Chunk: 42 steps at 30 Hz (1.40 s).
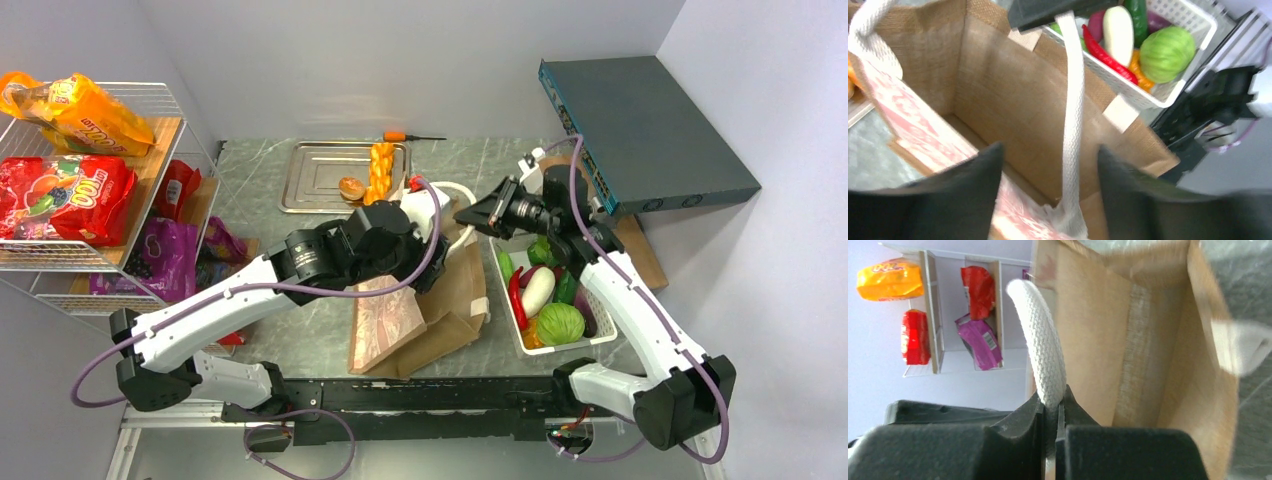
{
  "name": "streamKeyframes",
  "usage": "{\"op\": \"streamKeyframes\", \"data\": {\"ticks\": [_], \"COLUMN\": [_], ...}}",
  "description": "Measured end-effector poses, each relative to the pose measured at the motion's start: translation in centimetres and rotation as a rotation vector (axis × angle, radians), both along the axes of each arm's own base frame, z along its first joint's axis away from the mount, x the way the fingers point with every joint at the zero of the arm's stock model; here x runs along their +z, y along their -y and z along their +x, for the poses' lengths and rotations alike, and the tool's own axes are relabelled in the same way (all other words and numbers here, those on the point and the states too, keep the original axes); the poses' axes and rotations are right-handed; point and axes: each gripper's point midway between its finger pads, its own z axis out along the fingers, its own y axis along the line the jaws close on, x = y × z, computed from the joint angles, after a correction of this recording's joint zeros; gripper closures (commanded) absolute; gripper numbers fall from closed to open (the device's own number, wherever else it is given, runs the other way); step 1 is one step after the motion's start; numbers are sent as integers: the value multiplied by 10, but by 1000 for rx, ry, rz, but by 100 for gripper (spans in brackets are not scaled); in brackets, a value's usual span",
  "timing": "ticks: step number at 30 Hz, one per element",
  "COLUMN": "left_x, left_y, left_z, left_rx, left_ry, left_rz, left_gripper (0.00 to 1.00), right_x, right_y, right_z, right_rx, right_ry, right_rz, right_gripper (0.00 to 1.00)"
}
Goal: Place the food into the grocery bag and tie it
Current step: Adjust the grocery bag at the center of the board.
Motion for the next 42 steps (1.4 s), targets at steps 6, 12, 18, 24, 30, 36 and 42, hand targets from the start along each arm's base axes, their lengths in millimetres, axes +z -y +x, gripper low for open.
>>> {"op": "streamKeyframes", "data": {"ticks": [6,12,18,24,30,36,42], "left_x": [17,97,137,117,80,75,76], "left_y": [-1,-15,-11,22,41,54,65], "left_z": [0,17,6,-2,-2,3,8], "left_rx": [-13,45,-62,-187,-212,-195,-166], "left_ry": [22,101,160,93,-4,-41,-71], "left_rz": [-23,-183,-304,-300,-272,-297,-343], "left_gripper": [2,5,12,19,26,40,65], "right_x": [68,105,104,111,113,114,114], "right_y": [-5,-5,-7,-9,-10,-10,-9], "right_z": [7,-3,1,4,3,4,5], "right_rx": [26,48,36,15,5,-5,-14], "right_ry": [169,272,237,219,195,190,185], "right_rz": [-55,-93,-138,-150,-130,-127,-125], "right_gripper": [100,100,100,100,100,100,100]}}
